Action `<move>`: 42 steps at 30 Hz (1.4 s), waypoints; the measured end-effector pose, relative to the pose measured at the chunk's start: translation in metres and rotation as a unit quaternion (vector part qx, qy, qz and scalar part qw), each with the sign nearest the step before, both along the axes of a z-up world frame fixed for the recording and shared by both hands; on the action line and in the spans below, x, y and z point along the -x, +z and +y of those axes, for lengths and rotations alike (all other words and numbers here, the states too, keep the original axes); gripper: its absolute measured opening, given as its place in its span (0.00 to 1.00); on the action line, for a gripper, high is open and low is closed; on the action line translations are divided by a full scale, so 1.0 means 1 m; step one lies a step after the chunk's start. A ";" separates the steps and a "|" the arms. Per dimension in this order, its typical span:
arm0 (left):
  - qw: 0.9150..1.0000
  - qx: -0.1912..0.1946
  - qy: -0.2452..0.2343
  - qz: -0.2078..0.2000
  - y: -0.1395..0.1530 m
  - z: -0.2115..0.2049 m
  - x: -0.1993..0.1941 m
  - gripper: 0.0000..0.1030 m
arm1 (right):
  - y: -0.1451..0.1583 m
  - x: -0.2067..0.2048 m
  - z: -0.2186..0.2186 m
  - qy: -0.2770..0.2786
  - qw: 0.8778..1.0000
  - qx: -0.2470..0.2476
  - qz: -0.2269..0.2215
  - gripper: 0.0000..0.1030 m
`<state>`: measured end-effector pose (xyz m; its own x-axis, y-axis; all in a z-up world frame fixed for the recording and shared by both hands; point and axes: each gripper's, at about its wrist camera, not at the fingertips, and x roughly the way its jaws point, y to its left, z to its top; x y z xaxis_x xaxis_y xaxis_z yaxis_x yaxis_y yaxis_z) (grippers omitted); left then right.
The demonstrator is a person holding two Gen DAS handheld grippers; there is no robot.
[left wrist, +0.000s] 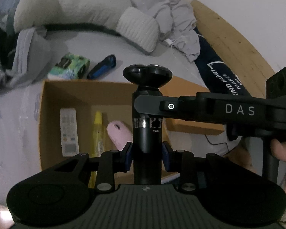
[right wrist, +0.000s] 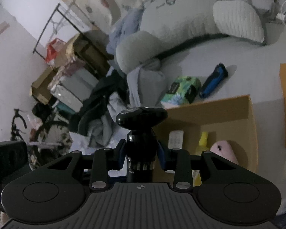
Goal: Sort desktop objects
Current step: 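Lower the black stick into the box beside the yellow bottle with both tools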
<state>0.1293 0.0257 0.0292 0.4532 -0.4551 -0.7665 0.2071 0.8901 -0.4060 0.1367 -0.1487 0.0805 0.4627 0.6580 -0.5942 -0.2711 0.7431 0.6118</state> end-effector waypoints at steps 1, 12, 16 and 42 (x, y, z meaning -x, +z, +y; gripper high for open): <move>1.000 0.002 0.002 0.002 -0.005 0.001 0.000 0.33 | -0.004 0.001 0.002 0.002 1.000 0.002 0.003 0.37; 1.000 0.003 0.012 0.023 -0.048 0.010 -0.005 0.33 | -0.042 -0.005 0.016 0.015 0.999 0.023 0.022 0.37; 0.999 0.007 0.014 0.032 -0.061 0.014 -0.009 0.33 | -0.055 -0.009 0.021 0.018 0.999 0.031 0.028 0.37; 0.988 -0.038 0.006 0.151 -0.138 0.031 -0.052 0.33 | -0.150 -0.063 0.059 0.039 0.990 0.068 0.117 0.37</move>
